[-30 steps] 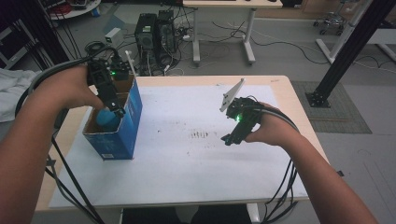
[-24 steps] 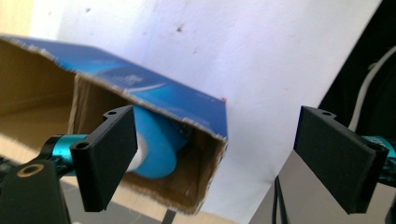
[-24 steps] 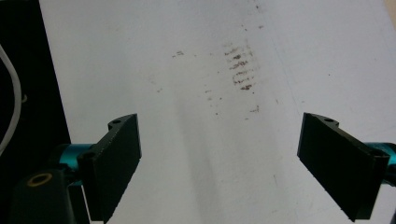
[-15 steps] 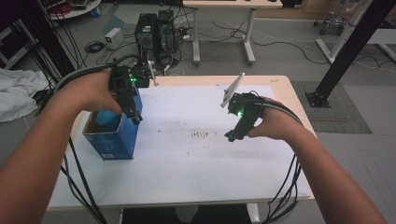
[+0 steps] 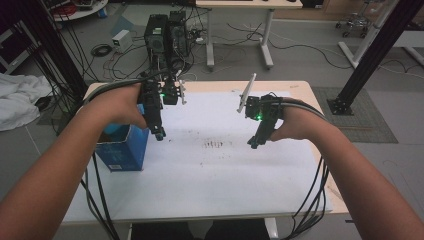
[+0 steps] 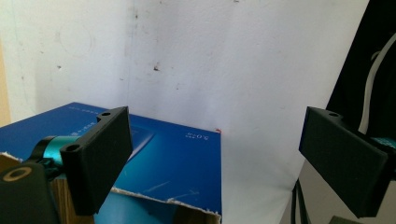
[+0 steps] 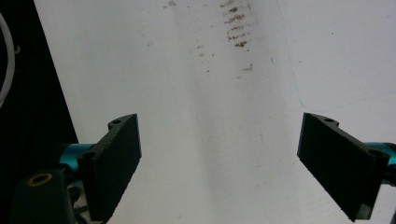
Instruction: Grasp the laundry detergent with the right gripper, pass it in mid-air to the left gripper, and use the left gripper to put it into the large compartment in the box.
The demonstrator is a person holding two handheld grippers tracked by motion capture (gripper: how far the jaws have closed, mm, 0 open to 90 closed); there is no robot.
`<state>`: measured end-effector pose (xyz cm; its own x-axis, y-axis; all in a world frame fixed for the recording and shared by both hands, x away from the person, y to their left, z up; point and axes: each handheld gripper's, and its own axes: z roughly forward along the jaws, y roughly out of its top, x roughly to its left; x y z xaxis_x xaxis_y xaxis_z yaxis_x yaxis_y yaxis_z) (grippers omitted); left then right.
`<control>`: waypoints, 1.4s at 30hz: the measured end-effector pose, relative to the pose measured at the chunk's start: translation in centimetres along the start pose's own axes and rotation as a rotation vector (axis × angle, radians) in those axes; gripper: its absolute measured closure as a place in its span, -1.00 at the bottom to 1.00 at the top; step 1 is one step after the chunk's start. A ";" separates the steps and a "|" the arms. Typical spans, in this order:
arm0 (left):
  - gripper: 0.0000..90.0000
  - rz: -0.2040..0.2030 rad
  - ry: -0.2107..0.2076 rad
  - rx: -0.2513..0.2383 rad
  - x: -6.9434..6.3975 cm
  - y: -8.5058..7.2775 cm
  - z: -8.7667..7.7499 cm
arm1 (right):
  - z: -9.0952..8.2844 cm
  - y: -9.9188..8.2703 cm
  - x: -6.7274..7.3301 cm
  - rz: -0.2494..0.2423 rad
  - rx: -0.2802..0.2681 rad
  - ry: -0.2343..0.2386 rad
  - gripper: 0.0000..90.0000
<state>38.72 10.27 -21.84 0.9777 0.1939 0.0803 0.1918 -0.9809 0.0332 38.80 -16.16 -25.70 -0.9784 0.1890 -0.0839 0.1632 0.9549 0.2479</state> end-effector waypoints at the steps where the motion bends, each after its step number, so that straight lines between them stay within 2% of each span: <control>1: -0.78 0.005 -0.001 -0.004 0.0 0.1 0.2 | 0.2 0.1 0.0 0.003 0.018 0.008 -0.72; 4: -0.78 0.015 -0.008 0.002 0.0 0.1 0.7 | 0.6 0.3 0.0 -0.012 0.036 0.016 -0.72; 9: -0.78 0.001 -0.014 0.004 0.3 -0.1 1.4 | 1.1 0.3 -0.1 -0.017 0.066 0.017 -0.72; 16: -0.78 -0.006 -0.018 -0.007 0.3 -0.2 1.7 | 1.1 -0.1 -0.3 -0.007 0.069 0.021 -0.72; 21: -0.78 0.004 -0.020 -0.014 0.2 0.1 1.6 | 0.9 -0.4 -0.2 0.003 0.068 0.015 -0.72; 24: -0.78 0.008 -0.022 -0.015 0.2 0.2 1.7 | 0.9 -0.4 -0.2 -0.008 0.069 0.009 -0.72; 29: -0.78 0.006 -0.022 -0.013 0.2 0.2 1.7 | 0.9 -0.5 0.0 0.006 0.070 0.010 -0.72; 31: -0.78 0.005 -0.024 -0.011 0.2 0.1 1.8 | 1.0 -0.5 -0.2 -0.012 0.065 0.007 -0.72; 33: -0.78 0.003 -0.027 -0.014 0.3 0.1 1.9 | 1.1 -0.5 -0.2 0.002 0.071 0.009 -0.72; 42: -0.78 0.007 -0.036 -0.007 0.3 0.2 2.2 | 1.2 -0.4 -0.2 0.004 0.073 0.014 -0.72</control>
<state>39.18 10.12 -23.98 0.9815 0.1862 0.0446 0.1845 -0.9820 0.0399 39.11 -16.31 -26.90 -0.9793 0.1899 -0.0696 0.1752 0.9684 0.1773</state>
